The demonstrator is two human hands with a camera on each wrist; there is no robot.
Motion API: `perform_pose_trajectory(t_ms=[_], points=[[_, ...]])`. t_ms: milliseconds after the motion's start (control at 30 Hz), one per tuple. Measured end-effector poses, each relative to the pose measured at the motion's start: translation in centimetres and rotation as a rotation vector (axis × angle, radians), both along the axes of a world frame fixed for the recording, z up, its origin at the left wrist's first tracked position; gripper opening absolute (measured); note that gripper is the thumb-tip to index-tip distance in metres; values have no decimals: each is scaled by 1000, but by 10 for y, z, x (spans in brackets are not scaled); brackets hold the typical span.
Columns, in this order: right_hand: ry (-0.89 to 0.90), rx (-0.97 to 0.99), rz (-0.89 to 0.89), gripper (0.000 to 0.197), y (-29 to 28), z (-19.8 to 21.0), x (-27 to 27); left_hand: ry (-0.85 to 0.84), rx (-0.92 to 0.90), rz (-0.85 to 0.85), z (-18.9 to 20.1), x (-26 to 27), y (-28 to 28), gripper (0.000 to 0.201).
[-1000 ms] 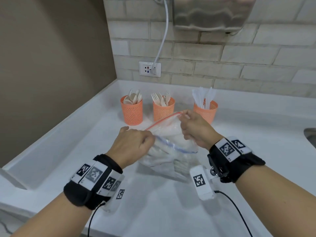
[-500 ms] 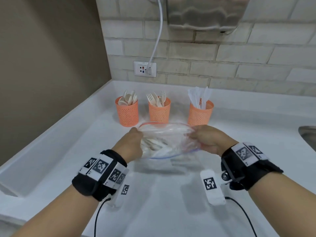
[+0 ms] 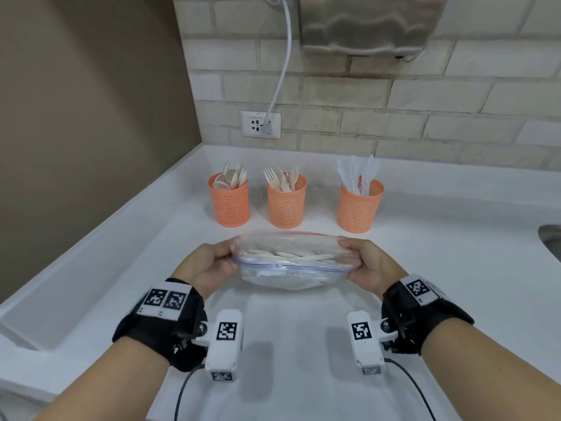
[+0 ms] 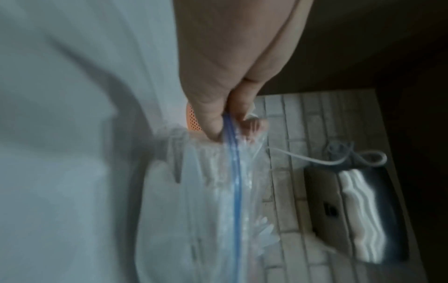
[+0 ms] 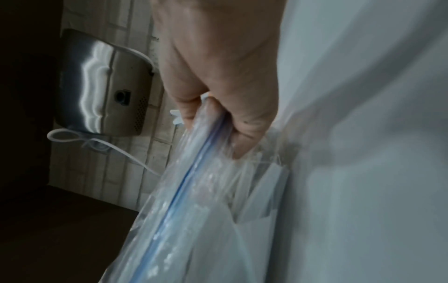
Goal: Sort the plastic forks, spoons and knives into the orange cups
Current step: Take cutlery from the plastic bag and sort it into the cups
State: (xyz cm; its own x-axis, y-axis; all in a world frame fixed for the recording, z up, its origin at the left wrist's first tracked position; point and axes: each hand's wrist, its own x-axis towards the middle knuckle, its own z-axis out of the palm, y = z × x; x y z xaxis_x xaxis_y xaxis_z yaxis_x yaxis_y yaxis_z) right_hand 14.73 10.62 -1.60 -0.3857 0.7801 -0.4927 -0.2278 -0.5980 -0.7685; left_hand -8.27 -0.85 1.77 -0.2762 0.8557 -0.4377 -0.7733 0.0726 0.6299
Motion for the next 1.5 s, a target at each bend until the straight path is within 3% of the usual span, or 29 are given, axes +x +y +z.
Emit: perform_pose_trajectory(t_ms=[67, 133, 233, 300, 367, 433, 467, 533, 600, 667, 767, 867, 1067, 1100, 1167, 1200, 1267, 1333, 1400, 1433, 1500], points=[[-92, 1, -17, 19, 3, 1, -2, 114, 3, -33, 0, 5, 2, 23], [-316, 161, -46, 10, 2, 12, -4, 433, 16, -114, -2, 8, 2, 20], [-668, 779, -111, 25, -8, 32, -11, 1139, 31, -264, -2, 11, -2, 11], [-642, 1201, -100, 25, -24, 48, -20, 1537, 42, -266, -7, 14, -3, 12], [-526, 1334, 195, 18, -38, 53, -32, 1743, 62, -244, -12, 15, -1, 23], [-626, 1340, 550, 20, -46, 46, -43, 1861, 48, -221, -15, 15, 3, 33], [-751, 1350, 663, 27, -44, 38, -47, 1884, 24, -210, -15, 14, 4, 32], [-957, 1270, 825, 60, -36, 23, -49, 1873, -15, -229, -12, 13, 3, 31], [-1051, 1188, 939, 95, -29, 18, -49, 1816, -53, -347, -11, 10, 1, 53], [-1140, 1207, 932, 105, -25, 16, -52, 1714, -125, -497, -11, 7, -1, 77], [-1225, 1263, 845, 91, -23, 15, -58, 1594, -226, -635, -10, 4, -2, 88], [-1245, 1287, 841, 83, -20, 15, -62, 1523, -210, -637, -13, 3, -3, 85], [-1003, 1330, 825, 95, -22, 2, -78, 1459, -97, -500, -20, -1, -2, 81], [-933, 1313, 789, 82, -21, 3, -77, 1477, -114, -453, -22, -5, -1, 78], [-879, 1339, 718, 37, -17, 6, -72, 1495, -160, -367, -23, -13, 0, 74], [-888, 1345, 713, 31, -15, 7, -70, 1500, -179, -349, -24, -17, 0, 73], [-915, 1350, 806, 36, -14, 6, -69, 1509, -156, -337, -24, -18, 1, 70], [-985, 1376, 946, 61, -14, 2, -68, 1480, -64, -297, -22, -15, 1, 64], [-1029, 1350, 957, 71, -15, -1, -67, 1397, -6, -254, -20, -14, 3, 60], [-1027, 1346, 933, 66, -15, -1, -67, 1348, 1, -237, -19, -16, 4, 59], [-979, 1359, 864, 37, -17, 1, -65, 1310, -12, -224, -18, -20, 5, 56]])
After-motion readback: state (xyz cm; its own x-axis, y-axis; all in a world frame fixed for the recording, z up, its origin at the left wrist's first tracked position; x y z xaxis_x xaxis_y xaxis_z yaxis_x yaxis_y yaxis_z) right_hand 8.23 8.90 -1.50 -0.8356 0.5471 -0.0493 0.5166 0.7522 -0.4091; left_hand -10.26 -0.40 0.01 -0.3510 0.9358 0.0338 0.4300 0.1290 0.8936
